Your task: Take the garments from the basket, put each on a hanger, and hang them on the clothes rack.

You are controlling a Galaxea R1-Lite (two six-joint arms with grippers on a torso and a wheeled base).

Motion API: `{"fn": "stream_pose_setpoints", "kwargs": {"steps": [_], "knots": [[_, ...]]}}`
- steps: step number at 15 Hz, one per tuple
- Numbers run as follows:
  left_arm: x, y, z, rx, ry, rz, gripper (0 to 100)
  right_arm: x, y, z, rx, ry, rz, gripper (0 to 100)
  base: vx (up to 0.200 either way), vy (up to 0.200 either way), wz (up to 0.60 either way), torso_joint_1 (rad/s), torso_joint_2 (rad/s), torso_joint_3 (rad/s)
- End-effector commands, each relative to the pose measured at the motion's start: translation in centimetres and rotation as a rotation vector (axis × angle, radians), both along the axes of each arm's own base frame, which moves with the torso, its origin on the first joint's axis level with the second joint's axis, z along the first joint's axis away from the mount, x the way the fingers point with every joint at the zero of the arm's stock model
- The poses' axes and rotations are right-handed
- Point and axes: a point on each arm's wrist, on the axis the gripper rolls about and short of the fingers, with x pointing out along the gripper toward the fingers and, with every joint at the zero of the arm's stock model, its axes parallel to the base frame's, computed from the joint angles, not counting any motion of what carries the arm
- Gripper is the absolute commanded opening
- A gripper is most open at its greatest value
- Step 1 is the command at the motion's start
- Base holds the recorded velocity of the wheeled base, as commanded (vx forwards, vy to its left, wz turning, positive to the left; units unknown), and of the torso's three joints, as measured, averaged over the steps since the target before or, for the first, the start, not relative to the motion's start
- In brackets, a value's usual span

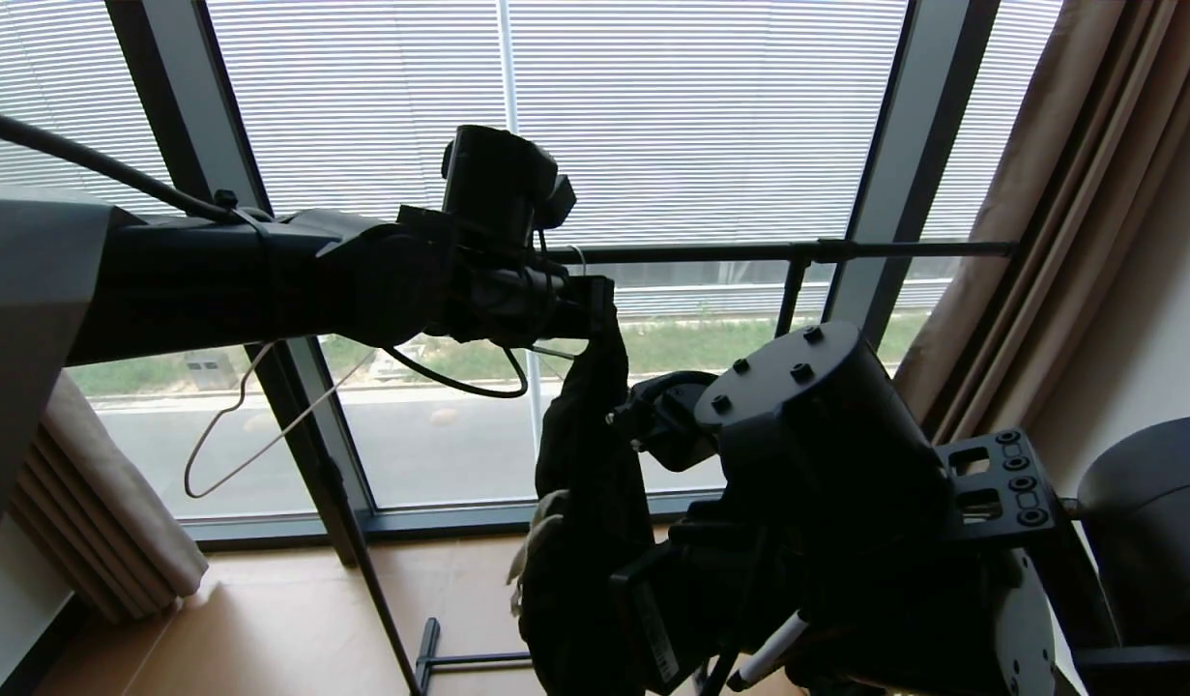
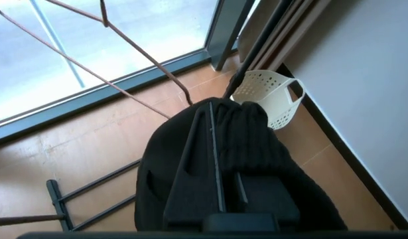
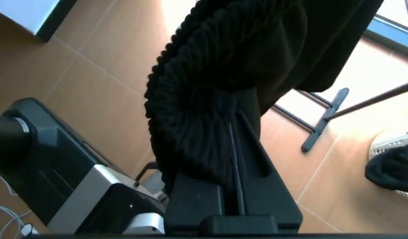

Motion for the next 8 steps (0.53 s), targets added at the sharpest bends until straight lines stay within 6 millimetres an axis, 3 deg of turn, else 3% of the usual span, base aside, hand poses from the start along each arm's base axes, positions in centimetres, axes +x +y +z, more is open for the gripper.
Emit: {"fn": "stream_pose_setpoints", "kwargs": {"steps": [1,3,5,7,8], "knots": [[-0.5,1.0,0.2,0.018,0.026,0.012,0,-0.1,-2.9,0.6,0.003,-0.006,-0.048,0,0.000,0.000,0.00,0.000,0.00,0.000],[-1.9,3.0,1.3,0.002,0.054,-0.013,0,0.9,-6.5,0.4,-0.030,-0.030,-0.174,0,0.000,0.000,0.00,0.000,0.00,0.000],[-3.3,4.6,1.8,0.001,0.067,-0.031,0,2.9,-8.6,0.0,-0.063,-0.040,-0.303,0,0.000,0.000,0.00,0.000,0.00,0.000],[-6.7,7.0,0.5,0.077,0.111,-0.050,0,6.8,-10.5,-0.1,-0.057,-0.050,-0.449,0,0.000,0.000,0.00,0.000,0.00,0.000],[-7.9,7.7,0.0,0.099,0.130,-0.059,0,8.5,-10.5,0.1,-0.045,-0.062,-0.485,0,0.000,0.000,0.00,0.000,0.00,0.000]]}}
